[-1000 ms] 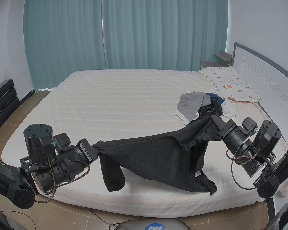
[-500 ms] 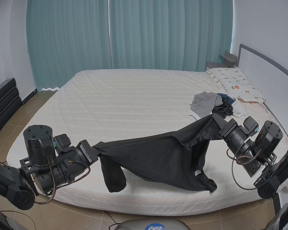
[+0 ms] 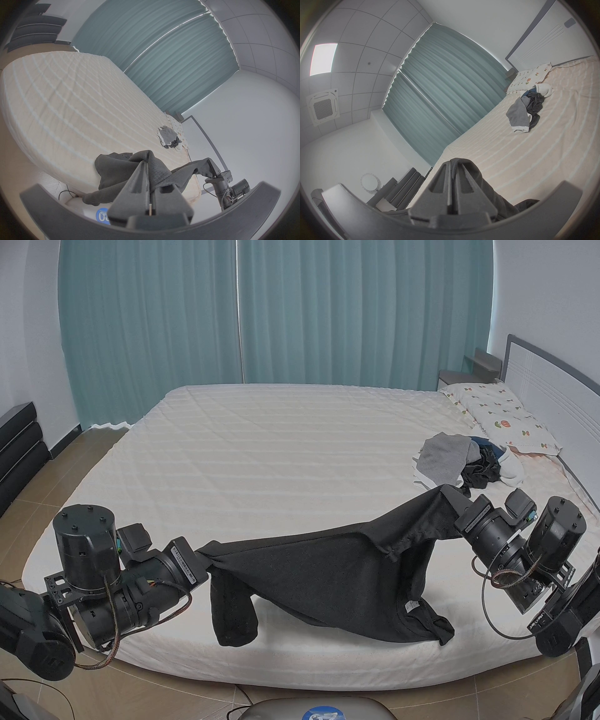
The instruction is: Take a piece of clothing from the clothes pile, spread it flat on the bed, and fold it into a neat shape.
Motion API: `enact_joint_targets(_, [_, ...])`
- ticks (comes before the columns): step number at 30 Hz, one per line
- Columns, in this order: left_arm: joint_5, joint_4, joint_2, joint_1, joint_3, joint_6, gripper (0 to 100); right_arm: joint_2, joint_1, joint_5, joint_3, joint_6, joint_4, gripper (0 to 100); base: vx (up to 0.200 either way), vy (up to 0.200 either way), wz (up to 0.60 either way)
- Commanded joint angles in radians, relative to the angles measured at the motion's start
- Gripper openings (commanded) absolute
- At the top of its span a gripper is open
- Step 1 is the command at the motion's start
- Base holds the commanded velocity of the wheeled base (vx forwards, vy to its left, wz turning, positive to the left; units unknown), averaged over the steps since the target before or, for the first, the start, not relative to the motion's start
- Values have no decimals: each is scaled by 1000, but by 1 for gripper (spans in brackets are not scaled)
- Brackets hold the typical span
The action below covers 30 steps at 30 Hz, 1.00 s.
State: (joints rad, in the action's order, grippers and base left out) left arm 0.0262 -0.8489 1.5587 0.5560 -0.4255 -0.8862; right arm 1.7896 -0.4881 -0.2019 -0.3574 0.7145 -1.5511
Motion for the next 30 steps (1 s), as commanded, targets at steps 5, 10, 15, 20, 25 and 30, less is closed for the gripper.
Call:
enact_joint_targets(5, [1,-1,6,27,1,0,0,-36,-17,2,28,-10,-3,0,-200,0,0])
enact_joint_targets(10, [5,-1,-11,25,-6,1,0,-78,-21,1,28,-27,-3,0,-200,0,0])
enact_joint_targets(15, [5,2,-55,25,-16,1,0,-145,-35,-1,15,-53,-3,0,-200,0,0])
enact_joint_targets(20, [14,25,-152,44,-38,18,0,-260,-66,-1,-14,-107,14,0,-80,0,0])
enact_joint_targets(25, [14,143,-184,47,-119,36,0,-309,-37,2,-90,-139,34,0,0,0,0])
enact_joint_targets(30, [18,314,-157,-13,-285,35,0,-374,83,47,-325,-147,330,0,0,0,0])
